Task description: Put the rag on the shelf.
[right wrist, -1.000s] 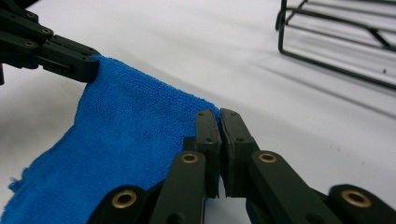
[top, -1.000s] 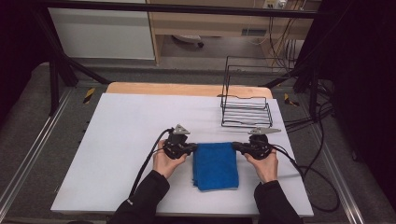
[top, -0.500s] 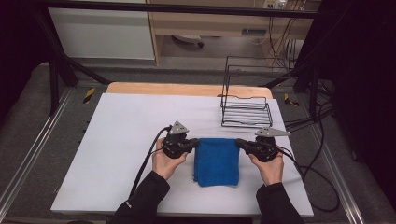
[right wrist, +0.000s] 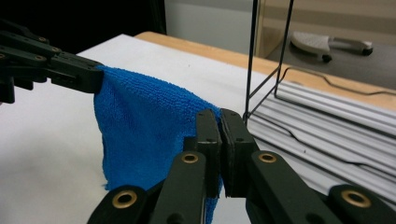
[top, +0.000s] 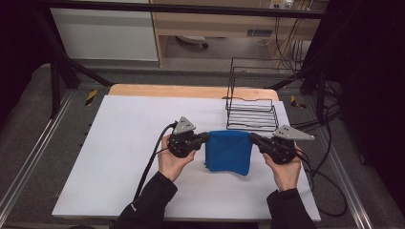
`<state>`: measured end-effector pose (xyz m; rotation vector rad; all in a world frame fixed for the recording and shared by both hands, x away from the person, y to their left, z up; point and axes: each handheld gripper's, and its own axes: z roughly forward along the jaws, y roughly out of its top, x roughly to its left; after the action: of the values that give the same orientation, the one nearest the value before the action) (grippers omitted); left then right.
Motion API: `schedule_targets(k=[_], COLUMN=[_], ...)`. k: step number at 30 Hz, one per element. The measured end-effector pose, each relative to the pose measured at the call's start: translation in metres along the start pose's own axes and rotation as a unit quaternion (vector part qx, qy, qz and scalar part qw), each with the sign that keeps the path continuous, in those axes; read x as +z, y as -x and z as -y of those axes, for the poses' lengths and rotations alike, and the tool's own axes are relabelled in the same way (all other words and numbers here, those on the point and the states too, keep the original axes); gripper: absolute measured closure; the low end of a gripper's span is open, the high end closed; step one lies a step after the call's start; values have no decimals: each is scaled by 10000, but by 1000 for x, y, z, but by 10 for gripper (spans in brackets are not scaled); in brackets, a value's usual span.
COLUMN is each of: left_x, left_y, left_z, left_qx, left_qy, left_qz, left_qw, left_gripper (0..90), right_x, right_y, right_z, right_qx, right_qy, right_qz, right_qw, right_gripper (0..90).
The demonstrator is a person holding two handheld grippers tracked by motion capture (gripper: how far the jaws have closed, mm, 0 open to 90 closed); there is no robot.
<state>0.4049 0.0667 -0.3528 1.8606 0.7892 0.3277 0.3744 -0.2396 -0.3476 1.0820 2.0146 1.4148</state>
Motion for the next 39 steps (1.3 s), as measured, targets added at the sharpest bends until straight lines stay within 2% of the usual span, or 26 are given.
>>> schedule_targets(k=[10, 16, 22, 29, 35, 39], left_x=[-3, -3, -1, 0, 3, 5], left_y=[9, 13, 17, 19, 23, 25], left_z=[-21, -32, -43, -60, -73, -81], left_qx=[114, 183, 249, 279, 320, 328], left_qy=[419, 673, 912, 1194, 1362, 1462], left_qz=[2, -17, -47, -40, -33, -17], left_qw=[9991, 9976, 9955, 9924, 9902, 9887], left_gripper=[855, 855, 855, 854, 855, 855], right_x=[-17, -25, -30, -37, -44, -45], right_y=[1, 4, 5, 8, 15, 17], right_z=[-20, -27, -33, -44, -57, -63], right_qx=[-149, -136, -113, -167, -121, -108], right_qy=[410, 765, 938, 1229, 1531, 1633], right_qz=[223, 339, 426, 554, 665, 715], right_qw=[9988, 9964, 9946, 9907, 9859, 9839], right_gripper=[878, 878, 878, 878, 879, 880])
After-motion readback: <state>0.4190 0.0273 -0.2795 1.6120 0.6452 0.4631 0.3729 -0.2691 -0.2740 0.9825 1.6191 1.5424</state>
